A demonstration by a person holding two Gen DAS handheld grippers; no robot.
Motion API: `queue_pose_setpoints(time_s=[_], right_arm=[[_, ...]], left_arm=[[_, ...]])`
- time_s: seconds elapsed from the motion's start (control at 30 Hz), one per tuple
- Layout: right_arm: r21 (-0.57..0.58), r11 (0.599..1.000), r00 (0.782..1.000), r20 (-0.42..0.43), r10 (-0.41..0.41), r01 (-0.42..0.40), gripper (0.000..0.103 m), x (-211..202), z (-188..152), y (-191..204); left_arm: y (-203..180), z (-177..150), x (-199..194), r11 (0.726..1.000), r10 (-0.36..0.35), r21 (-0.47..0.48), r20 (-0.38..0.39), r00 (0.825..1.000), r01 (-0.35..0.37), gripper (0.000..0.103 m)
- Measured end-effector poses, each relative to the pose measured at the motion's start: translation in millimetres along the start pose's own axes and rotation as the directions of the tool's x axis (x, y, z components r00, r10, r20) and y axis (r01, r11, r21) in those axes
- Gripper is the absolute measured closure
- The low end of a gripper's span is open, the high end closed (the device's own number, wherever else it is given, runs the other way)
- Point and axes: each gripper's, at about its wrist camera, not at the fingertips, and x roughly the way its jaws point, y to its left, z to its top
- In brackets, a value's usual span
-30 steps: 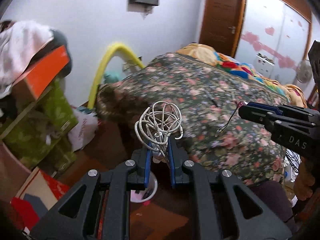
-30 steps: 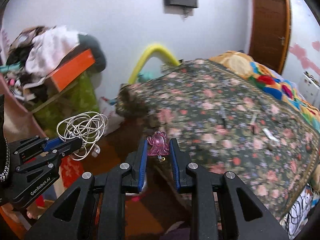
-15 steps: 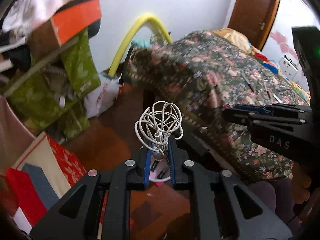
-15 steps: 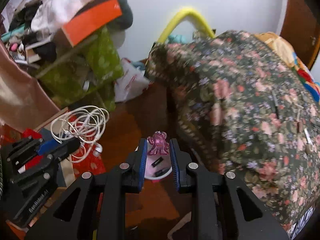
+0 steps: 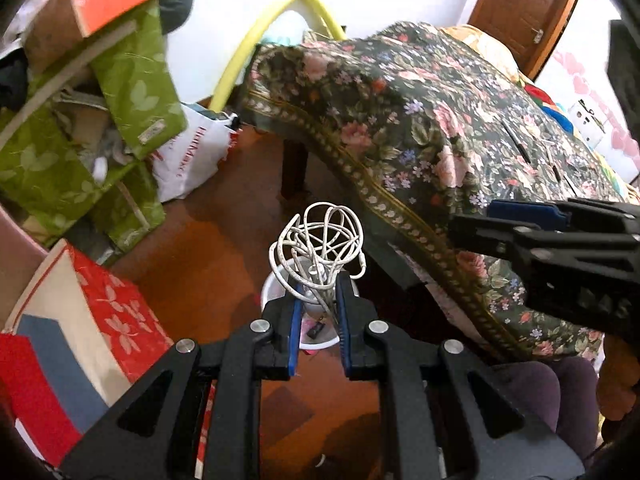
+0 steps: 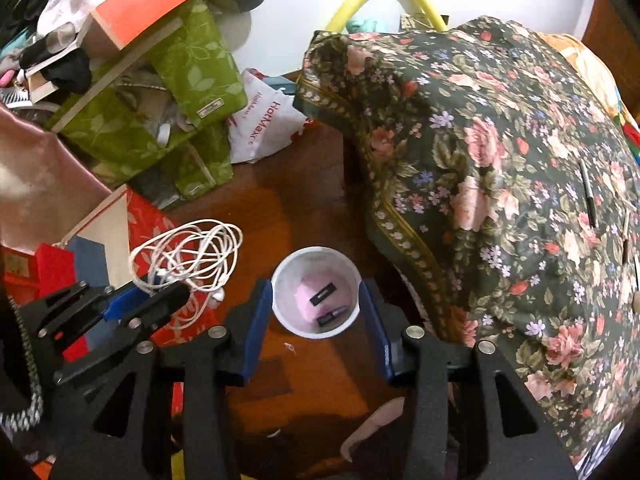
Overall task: Collect trash
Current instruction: 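Open both grippers over the bin, dropping earphones and trinket, then move both open grippers back over the bed items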
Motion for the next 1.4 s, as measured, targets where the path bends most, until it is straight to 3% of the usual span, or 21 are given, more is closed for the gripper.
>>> queue_pose_setpoints(time_s=[0.07,0.2,0.37,0.6,0.87,1.07,1.23,1.4], right_arm=[[0.012,1.000,1.000,0.012,-0.010,0.010,0.062,-5.1,-2.5,-7.0],[0.018,0.999,0.999,0.039,-0.037,0.036,0.062,-16.2,-4.7,-17.4],[0.014,0.998,0.995,0.079,-0.057,0.056,0.062,-33.6,-12.7,-26.9],[0.021,0.997,0.982,0.170,-0.078,0.076,0.062,-69.9,-30.1,-36.6],[0.043,0.993,0.946,0.304,-0.114,0.106,0.062,-130.4,-57.3,-49.7],[0.106,0.985,0.898,0.407,-0.170,0.139,0.062,-177.7,-81.7,-71.1],[0.192,0.967,0.838,0.489,-0.243,0.168,0.062,-219.6,-105.2,-93.9],[0.283,0.939,0.771,0.548,-0.324,0.193,0.062,-261.3,-128.9,-124.4]], left_arm=[[-5.5,6.1,7.9,1.000,0.010,0.007,-0.016,1.000,-0.010,0.085],[-12.7,14.6,17.3,0.999,0.040,0.000,-0.021,0.999,-0.040,0.058],[-20.4,16.4,7.8,0.999,0.034,0.002,0.000,0.999,-0.034,0.058],[-45.5,11.7,-35.1,0.997,0.043,0.052,0.086,0.995,-0.048,0.058],[-87.5,5.4,-100.8,0.991,0.024,0.121,0.239,0.971,-0.055,0.058],[-134.7,0.9,-149.0,0.983,-0.044,0.182,0.371,0.927,-0.026,0.058],[-180.4,3.5,-177.1,0.972,-0.152,0.227,0.414,0.898,0.060,0.058],[-226.7,7.8,-188.9,0.954,-0.219,0.281,0.433,0.874,0.100,0.058]])
